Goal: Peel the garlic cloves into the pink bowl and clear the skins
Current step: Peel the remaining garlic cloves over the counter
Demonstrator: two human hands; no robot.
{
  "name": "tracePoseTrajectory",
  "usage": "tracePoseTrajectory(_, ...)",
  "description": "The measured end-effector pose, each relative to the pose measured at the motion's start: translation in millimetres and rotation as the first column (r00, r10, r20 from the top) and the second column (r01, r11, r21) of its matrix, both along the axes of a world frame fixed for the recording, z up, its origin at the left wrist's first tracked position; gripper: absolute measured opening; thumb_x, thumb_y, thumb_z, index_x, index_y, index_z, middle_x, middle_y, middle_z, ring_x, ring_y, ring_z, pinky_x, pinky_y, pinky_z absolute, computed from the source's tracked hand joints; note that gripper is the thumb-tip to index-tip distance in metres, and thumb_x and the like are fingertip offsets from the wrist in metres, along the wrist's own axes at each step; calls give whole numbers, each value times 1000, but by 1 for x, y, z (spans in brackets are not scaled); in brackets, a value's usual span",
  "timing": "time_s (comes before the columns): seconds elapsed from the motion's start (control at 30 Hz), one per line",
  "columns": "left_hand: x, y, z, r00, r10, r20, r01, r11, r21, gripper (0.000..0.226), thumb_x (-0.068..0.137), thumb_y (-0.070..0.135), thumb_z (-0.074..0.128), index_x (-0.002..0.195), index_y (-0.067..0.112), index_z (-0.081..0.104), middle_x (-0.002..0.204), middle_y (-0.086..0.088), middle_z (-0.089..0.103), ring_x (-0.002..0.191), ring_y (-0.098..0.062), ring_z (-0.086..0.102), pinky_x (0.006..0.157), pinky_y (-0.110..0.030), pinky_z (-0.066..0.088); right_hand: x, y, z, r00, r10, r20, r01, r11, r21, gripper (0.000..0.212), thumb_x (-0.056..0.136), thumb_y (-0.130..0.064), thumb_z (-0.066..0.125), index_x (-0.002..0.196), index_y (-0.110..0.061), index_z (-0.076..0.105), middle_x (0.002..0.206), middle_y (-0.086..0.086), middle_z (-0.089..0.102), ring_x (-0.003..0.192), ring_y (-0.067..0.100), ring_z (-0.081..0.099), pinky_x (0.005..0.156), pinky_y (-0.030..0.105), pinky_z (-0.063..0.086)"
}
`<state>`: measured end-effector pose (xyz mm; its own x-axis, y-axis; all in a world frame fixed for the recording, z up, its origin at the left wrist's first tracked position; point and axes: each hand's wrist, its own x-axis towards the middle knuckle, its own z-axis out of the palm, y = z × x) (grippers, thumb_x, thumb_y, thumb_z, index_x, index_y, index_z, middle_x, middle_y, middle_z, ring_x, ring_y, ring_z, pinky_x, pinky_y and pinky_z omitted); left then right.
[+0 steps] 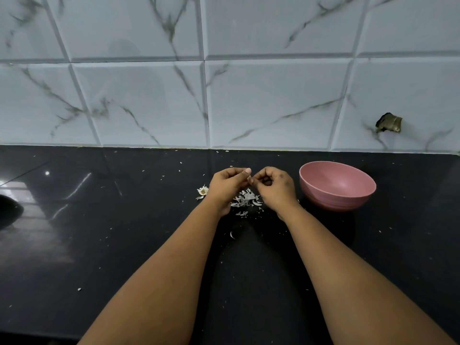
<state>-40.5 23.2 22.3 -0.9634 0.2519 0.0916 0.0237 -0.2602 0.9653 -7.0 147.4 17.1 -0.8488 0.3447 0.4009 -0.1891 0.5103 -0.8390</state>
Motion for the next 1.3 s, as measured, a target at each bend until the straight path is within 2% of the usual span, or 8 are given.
tracePoseTrajectory(0.1, -2, 0, -1, 999, 32, -26, -32, 999, -3, 22, 90, 9, 66, 103, -9, 65, 81, -14, 66, 79, -22, 66, 75, -24, 57, -1, -1, 0, 1000, -14, -2, 15, 999, 46, 11, 83, -22, 74, 79, -13, 68, 68, -8, 61, 63, 6, 56, 61, 14, 46)
tracePoseTrajectory(0.2, -2, 1, -2, 999, 29, -27, -28, 999, 15, 12, 94, 5, 59, 98, -4, 66, 76, -12, 66, 75, -19, 66, 85, -30, 57, -2, -2, -1, 999, -45, 13, 44, 997, 69, 14, 83, -28, 74, 79, -16, 67, 68, -10, 60, 61, 3, 55, 54, 6, 39)
tracePoseTrajectory(0.37, -4, 4, -2, 1000, 10, 5, -10, 1000, -18, 16, 95, 3, 55, 105, -4, 66, 76, -13, 67, 76, -19, 64, 92, -35, 52, -3, 2, -2, 999, -36, 2, 35, 992, 123, 10, 85, -20, 71, 79, -12, 70, 72, 0, 66, 67, 14, 61, 63, 21, 48)
tracePoseTrajectory(0.53, -1, 4, -4, 997, 50, -55, -52, 998, -41, 18, 91, 10, 66, 102, -4, 67, 77, -13, 66, 68, -11, 64, 69, -20, 55, -3, 1, -2, 1000, -11, 5, 10, 989, 147, 15, 84, -19, 72, 73, -10, 69, 69, 4, 68, 66, 18, 62, 65, 30, 50)
tracePoseTrajectory(0.7, -9, -4, 0, 998, -47, 53, 46, 999, 16, 10, 92, 5, 61, 89, 1, 70, 77, -11, 66, 70, -14, 59, 77, -24, 51, -4, 2, -1, 995, 100, 28, -100, 995, 12, 18, 83, -19, 73, 67, -16, 66, 65, 4, 66, 62, 20, 59, 65, 37, 53)
tracePoseTrajectory(0.87, -9, -8, 3, 991, -103, 84, 95, 991, 90, 17, 94, 2, 54, 86, 0, 69, 73, -4, 70, 65, -10, 57, 72, -19, 52, 6, -4, 6, 976, 216, 23, -209, 964, -164, 12, 89, -14, 67, 77, -15, 71, 67, -3, 65, 58, 4, 59, 61, 21, 49)
tracePoseTrajectory(1.0, -9, -8, 5, 985, -126, 116, 107, 982, 157, 19, 94, 1, 51, 89, 0, 70, 76, -6, 71, 67, -9, 62, 72, -17, 53, 6, -7, 9, 960, 277, 32, -247, 899, -363, 14, 94, -12, 59, 83, -9, 66, 66, -1, 58, 58, 5, 52, 57, 17, 42)
tracePoseTrajectory(1.3, -7, -5, 3, 980, -169, 106, 153, 977, 149, 18, 96, -2, 50, 93, -6, 68, 76, -6, 70, 68, -8, 61, 63, -12, 52, 3, -10, 12, 958, 286, 9, -208, 718, -665, 30, 91, -2, 45, 64, -11, 53, 62, 3, 47, 58, 11, 42, 56, 24, 34)
